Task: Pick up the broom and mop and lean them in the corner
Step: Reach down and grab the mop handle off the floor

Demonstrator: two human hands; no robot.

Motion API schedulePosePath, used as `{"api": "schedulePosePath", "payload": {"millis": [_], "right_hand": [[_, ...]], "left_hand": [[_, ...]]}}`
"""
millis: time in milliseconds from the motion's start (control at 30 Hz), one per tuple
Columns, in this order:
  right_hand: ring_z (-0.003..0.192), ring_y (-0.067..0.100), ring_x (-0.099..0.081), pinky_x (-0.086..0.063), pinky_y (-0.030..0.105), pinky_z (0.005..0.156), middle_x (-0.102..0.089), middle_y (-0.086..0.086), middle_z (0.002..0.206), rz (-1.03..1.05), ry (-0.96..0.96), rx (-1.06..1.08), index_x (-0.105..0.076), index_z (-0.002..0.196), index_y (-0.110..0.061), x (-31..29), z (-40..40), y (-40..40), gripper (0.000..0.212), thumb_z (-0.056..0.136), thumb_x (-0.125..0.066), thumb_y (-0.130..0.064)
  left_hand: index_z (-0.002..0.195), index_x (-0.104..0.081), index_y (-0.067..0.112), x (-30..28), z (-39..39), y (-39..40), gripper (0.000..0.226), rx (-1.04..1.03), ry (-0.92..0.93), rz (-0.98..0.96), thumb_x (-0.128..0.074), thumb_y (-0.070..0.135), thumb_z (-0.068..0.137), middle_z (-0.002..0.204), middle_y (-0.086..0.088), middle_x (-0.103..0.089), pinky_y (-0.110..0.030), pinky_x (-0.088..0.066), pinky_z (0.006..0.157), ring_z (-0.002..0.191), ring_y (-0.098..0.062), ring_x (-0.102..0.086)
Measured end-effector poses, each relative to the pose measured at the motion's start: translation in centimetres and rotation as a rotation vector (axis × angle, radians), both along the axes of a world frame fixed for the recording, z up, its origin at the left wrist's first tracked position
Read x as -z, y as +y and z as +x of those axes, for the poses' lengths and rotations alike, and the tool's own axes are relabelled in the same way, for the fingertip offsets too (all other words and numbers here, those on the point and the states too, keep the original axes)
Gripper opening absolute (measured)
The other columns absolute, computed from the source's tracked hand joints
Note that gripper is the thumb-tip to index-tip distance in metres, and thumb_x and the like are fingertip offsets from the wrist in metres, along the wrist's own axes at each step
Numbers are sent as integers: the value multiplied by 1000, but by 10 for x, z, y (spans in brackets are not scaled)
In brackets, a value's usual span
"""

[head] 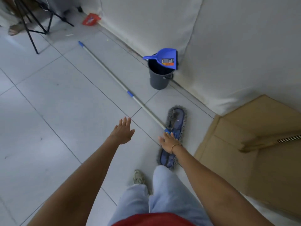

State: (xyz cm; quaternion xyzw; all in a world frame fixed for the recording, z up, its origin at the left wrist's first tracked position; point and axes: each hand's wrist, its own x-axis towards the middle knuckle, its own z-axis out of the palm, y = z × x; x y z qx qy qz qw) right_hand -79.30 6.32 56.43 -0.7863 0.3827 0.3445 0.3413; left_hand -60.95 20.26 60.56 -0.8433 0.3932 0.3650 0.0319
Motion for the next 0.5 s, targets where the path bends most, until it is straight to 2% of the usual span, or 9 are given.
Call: {"api": "schedulePosePath", "payload": {"millis": [167, 400, 500], "right_hand": [[149, 25, 3, -5, 47, 121, -6, 7, 162, -21, -65, -12, -8, 151, -8, -10, 73, -16, 67, 99, -15, -49], [149, 26, -1, -11, 49, 120, -12, 8, 161, -18, -40, -7, -16, 150, -7, 5, 180, -53, 68, 98, -13, -50], [149, 26, -3, -12, 48, 120, -15, 8, 160, 4, -63, 33, -18, 149, -7, 12, 232, -74, 67, 98, -12, -50]], "left_hand": [[149, 2, 0, -5, 68, -9, 70, -14, 14, 8, -28, 40, 101, 161, -18, 5, -50, -12, 119, 149, -33, 2], [149, 0, 0, -10, 174, -47, 69, -12, 54, 11, -26, 41, 101, 161, -16, 2, -47, -8, 121, 149, -29, 3], [148, -8, -4, -13, 233, -69, 66, -87, 89, 11, -28, 39, 101, 160, -19, -11, -42, -14, 118, 148, -30, -9]]}}
